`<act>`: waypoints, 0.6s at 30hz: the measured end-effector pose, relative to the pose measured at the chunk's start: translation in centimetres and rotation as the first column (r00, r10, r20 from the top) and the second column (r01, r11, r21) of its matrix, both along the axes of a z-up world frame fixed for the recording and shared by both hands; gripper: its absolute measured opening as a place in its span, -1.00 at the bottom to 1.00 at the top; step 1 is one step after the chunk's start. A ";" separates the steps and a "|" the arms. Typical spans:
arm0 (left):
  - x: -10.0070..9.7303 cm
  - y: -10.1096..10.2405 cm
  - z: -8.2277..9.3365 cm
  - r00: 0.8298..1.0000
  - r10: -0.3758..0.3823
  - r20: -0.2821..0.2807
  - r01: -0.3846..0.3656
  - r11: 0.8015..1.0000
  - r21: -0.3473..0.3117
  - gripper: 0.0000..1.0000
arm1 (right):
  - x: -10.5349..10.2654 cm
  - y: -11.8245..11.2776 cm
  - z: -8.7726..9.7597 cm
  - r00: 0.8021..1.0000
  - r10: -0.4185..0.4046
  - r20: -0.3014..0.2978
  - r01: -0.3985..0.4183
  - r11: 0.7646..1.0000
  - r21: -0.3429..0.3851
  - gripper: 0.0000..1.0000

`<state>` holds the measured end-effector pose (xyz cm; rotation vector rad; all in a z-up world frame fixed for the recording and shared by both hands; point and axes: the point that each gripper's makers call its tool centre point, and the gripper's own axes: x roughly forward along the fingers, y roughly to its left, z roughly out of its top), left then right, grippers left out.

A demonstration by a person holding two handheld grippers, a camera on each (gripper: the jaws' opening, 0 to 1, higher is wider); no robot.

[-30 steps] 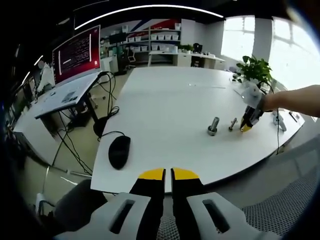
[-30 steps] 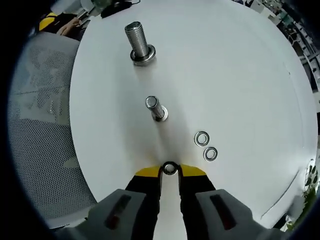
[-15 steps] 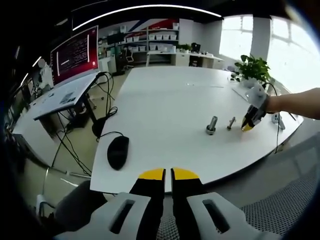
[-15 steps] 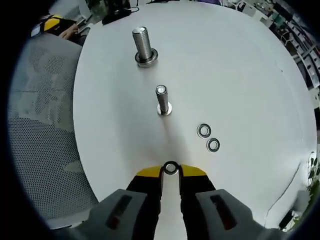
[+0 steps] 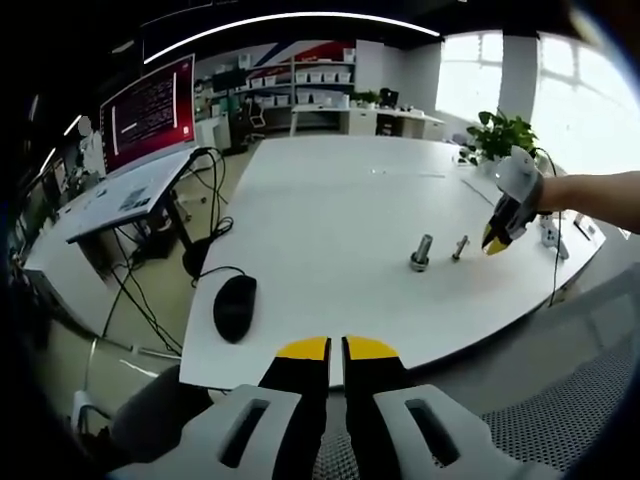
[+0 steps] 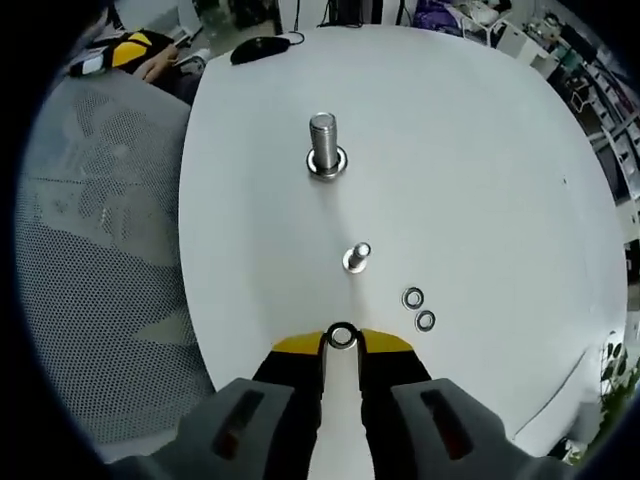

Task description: Place the washer onto the threaded stud by aligning its center hole with the stud, sliding it down to the base, and recovering from edge contact or off-axis alignment until the washer reaches the visible bottom stop.

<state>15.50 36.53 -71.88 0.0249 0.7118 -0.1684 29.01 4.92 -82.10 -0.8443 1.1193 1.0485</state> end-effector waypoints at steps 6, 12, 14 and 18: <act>0.0 0.0 0.1 1.000 0.001 0.006 -0.001 1.000 -0.001 -0.96 | 0.7 0.9 1.3 0.999 0.006 0.043 -0.007 1.000 0.023 -0.71; 0.0 0.0 0.1 1.000 0.003 0.005 -0.003 1.000 0.000 -0.96 | 1.2 2.0 2.1 0.996 0.014 0.084 -0.019 0.998 0.057 -0.71; -0.1 0.0 0.0 1.000 0.000 -0.001 0.000 1.000 0.005 -0.96 | 1.4 2.5 2.3 0.994 0.023 0.105 -0.031 0.997 0.067 -0.71; -0.1 0.0 -0.1 1.000 -0.008 -0.010 0.008 1.000 0.012 -0.97 | 1.5 3.2 2.4 0.994 0.029 0.108 -0.038 0.996 0.076 -0.71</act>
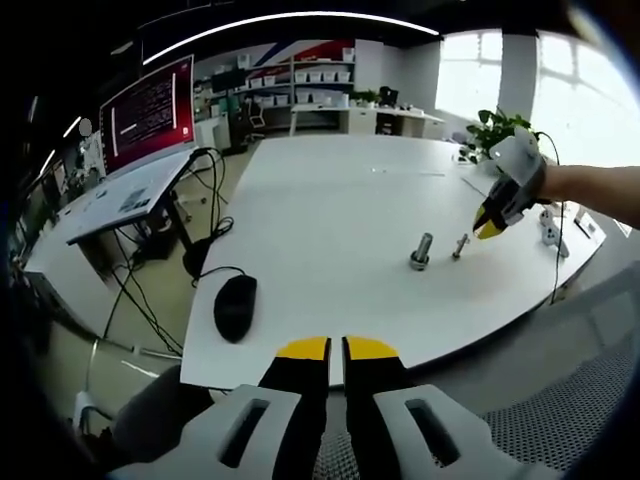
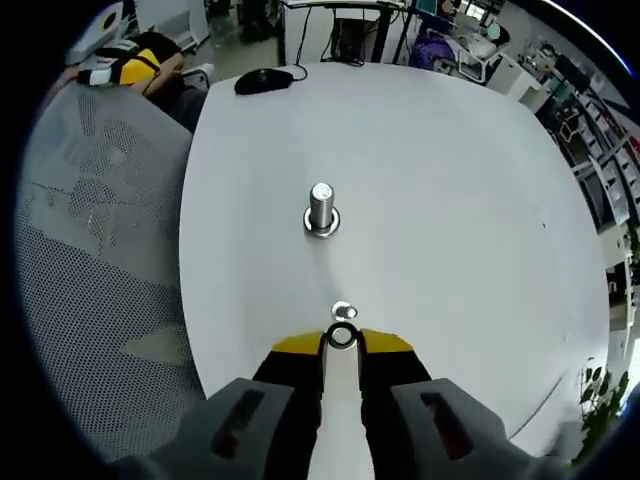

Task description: Place the washer onto the threaded stud by aligning its center hole with the stud, sliding it down to the base, and recovering from edge contact or off-axis alignment until the washer reaches the visible bottom stop.

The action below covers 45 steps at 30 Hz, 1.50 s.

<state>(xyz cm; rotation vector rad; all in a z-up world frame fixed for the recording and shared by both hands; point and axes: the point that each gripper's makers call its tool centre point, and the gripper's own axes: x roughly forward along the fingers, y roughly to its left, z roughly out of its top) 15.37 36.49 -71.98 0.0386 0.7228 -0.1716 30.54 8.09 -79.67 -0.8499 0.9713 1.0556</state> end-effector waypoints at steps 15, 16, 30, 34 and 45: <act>-0.6 -0.2 -1.0 0.996 -0.043 -0.078 0.047 0.998 0.048 -0.99 | 0.6 0.8 -0.6 1.000 0.019 -0.021 -0.020 1.000 -0.022 -0.71; -0.6 -0.2 -1.0 0.996 -0.043 -0.079 0.047 0.998 0.049 -0.99 | 0.6 0.8 -0.8 1.000 0.015 -0.027 -0.016 1.000 -0.022 -0.71; -0.9 -0.2 -1.4 0.992 -0.063 -0.110 0.071 0.995 0.069 -1.00 | 0.8 0.6 -2.2 0.999 0.027 -0.042 -0.030 0.998 -0.063 -0.71; -0.9 -0.2 -1.3 0.993 -0.060 -0.106 0.067 0.995 0.067 -1.00 | 0.6 0.7 -3.1 0.998 0.026 -0.049 -0.029 0.997 -0.074 -0.71; -0.7 -0.1 -1.3 0.994 -0.054 -0.099 0.060 0.996 0.063 -1.00 | 0.4 0.6 -5.2 0.998 0.020 -0.067 -0.027 0.995 -0.096 -0.71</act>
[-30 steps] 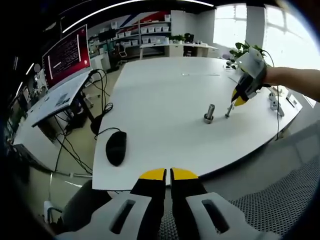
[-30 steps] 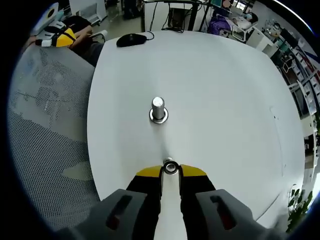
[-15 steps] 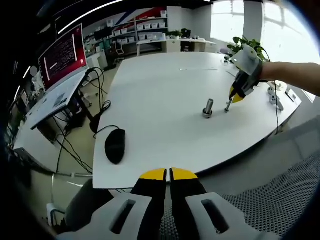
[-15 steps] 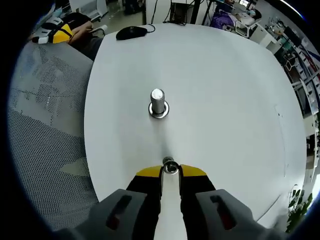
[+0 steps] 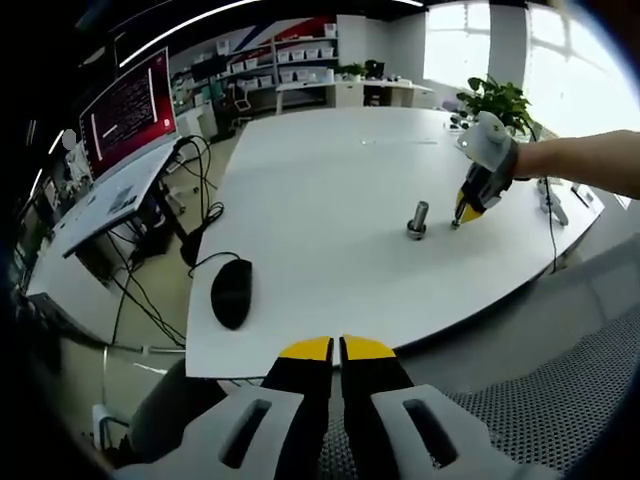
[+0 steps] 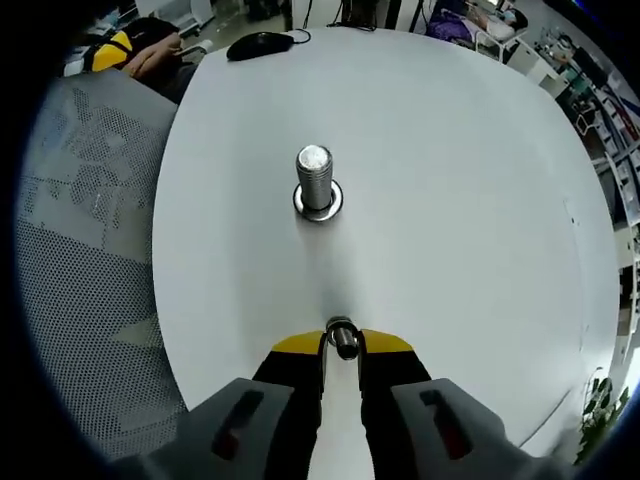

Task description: Place the washer onto the threaded stud by aligning its center hole with the stud, sliding it down to the base, and recovering from edge contact or off-axis alignment until the washer reaches the visible bottom stop.

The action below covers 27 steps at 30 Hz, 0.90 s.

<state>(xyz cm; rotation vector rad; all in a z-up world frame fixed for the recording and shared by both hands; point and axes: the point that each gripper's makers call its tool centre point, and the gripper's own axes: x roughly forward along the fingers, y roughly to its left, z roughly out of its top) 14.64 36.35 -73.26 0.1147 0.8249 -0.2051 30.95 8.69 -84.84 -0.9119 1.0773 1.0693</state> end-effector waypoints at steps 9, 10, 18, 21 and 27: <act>0.0 0.0 0.0 1.000 0.002 0.002 -0.002 1.000 -0.001 -1.00 | 0.2 -0.1 -0.8 1.000 0.001 -0.007 -0.001 1.000 -0.013 -0.71; 0.0 0.0 0.0 1.000 0.001 0.003 -0.001 1.000 -0.002 -1.00 | 0.2 -0.1 -0.9 1.000 0.001 -0.008 -0.001 1.000 -0.015 -0.71; 0.1 0.0 0.0 1.000 0.000 0.004 0.000 1.000 -0.003 -1.00 | 0.7 -0.2 -1.4 1.000 0.009 -0.017 -0.009 1.000 -0.009 -0.61; 0.1 0.1 0.0 1.000 0.000 0.003 0.000 1.000 -0.002 -1.00 | 0.8 -0.1 -1.2 1.000 0.001 -0.005 -0.001 1.000 0.011 -0.52; 0.0 0.1 0.0 1.000 0.002 0.002 -0.002 1.000 -0.002 -1.00 | 0.8 -0.7 -1.4 1.000 -0.011 -0.007 0.011 1.000 0.010 -0.50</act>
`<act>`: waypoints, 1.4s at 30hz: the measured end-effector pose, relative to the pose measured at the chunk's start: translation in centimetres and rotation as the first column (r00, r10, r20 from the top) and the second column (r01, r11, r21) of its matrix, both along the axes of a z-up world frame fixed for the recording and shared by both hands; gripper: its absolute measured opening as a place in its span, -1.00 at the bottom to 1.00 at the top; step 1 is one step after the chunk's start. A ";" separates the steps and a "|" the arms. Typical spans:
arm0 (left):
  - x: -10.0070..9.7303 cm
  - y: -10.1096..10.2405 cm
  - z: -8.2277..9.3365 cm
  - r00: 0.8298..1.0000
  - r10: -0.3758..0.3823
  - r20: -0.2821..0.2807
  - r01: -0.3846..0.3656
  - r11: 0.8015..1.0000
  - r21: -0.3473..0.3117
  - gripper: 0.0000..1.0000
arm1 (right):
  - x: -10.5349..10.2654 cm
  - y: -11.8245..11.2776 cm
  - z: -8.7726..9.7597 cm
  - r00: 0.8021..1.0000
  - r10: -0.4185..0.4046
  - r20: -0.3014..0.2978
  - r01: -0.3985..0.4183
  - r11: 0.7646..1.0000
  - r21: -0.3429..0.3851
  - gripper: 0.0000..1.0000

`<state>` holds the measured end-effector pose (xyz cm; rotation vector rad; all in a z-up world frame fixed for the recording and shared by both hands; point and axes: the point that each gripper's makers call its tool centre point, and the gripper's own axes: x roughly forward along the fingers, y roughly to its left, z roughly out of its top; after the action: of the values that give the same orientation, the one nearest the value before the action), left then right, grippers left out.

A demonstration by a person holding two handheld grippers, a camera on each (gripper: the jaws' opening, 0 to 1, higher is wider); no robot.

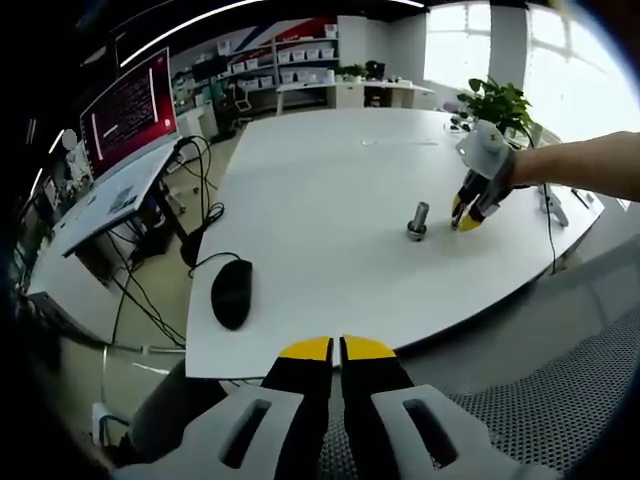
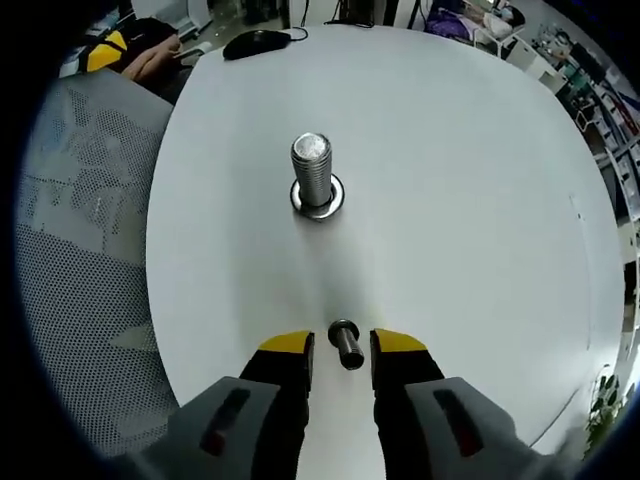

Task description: Place the washer onto the threaded stud by aligning its center hole with the stud, sliding it down to the base, and recovering from edge contact or off-axis alignment until the washer reaches the visible bottom stop.

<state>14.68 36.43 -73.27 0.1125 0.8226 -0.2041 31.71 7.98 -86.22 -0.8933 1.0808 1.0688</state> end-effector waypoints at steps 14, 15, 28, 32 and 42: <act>0.0 0.0 0.0 1.000 0.006 -0.001 -0.006 1.000 0.000 -1.00 | -0.7 -1.3 0.8 0.999 -0.043 0.017 0.042 0.999 0.031 -0.50; 0.0 0.0 0.0 1.000 0.007 -0.001 -0.007 1.000 0.000 -1.00 | -0.7 -1.5 0.8 0.999 -0.047 0.019 0.046 0.998 0.031 -0.50; 0.0 0.0 0.0 1.000 0.010 -0.001 -0.010 1.000 -0.002 -1.00 | -1.4 -3.8 0.7 0.994 -0.112 -0.002 0.112 0.993 0.034 -0.51; -0.1 0.0 0.0 1.000 0.010 -0.004 -0.010 1.000 -0.001 -1.00 | -1.1 -4.4 0.8 0.991 -0.135 0.001 0.135 0.990 0.038 -0.52; 0.0 0.0 0.0 1.000 0.013 0.000 -0.013 1.000 -0.004 -1.00 | -0.3 -6.0 0.8 0.974 -0.224 0.033 0.222 0.973 0.061 -0.54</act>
<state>14.64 36.44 -73.23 0.1036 0.8231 -0.1936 31.40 2.01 -85.44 -0.7251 1.0844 0.8869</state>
